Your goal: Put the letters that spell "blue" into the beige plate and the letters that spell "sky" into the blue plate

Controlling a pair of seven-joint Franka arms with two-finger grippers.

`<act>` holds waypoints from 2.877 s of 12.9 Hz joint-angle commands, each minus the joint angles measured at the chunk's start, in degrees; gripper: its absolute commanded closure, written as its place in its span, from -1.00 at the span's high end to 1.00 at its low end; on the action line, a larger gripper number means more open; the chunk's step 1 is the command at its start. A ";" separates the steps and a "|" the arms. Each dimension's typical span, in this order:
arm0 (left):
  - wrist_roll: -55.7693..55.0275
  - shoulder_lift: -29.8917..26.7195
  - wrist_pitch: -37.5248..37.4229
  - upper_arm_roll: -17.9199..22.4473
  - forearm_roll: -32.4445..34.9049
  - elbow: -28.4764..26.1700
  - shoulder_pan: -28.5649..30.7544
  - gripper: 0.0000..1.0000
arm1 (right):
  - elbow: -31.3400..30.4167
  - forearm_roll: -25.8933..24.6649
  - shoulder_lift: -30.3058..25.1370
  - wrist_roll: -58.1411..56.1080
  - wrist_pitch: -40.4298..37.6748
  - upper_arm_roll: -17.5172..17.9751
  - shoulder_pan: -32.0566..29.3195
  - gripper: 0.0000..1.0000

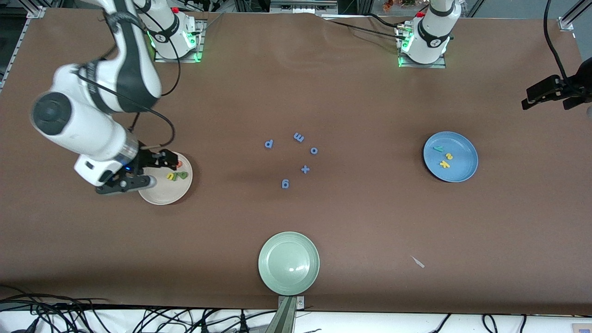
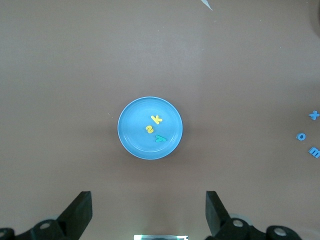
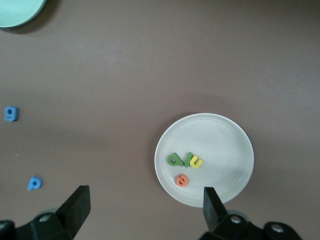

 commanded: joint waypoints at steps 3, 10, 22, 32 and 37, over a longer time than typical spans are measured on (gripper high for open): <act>1.02 0.29 -1.05 -0.11 -0.93 1.30 0.20 1.00 | -2.02 -3.73 -12.20 0.35 -7.75 12.22 -15.86 1.00; 1.55 0.29 -0.87 -0.63 -1.11 1.65 -0.07 1.00 | -2.90 -9.26 -19.87 7.12 -14.44 15.91 -18.86 1.00; 1.11 1.52 -2.45 6.75 2.49 4.64 -10.53 1.00 | -1.23 -11.55 -15.92 7.03 -15.41 16.09 -18.42 1.00; 1.72 2.31 -2.45 4.38 2.50 4.82 -7.55 1.00 | -1.15 -11.11 -15.48 6.67 -15.32 16.09 -18.42 1.00; 1.64 2.31 -2.54 4.20 1.62 4.82 -7.71 1.00 | -1.15 -10.93 -15.48 7.11 -15.41 16.00 -18.42 1.00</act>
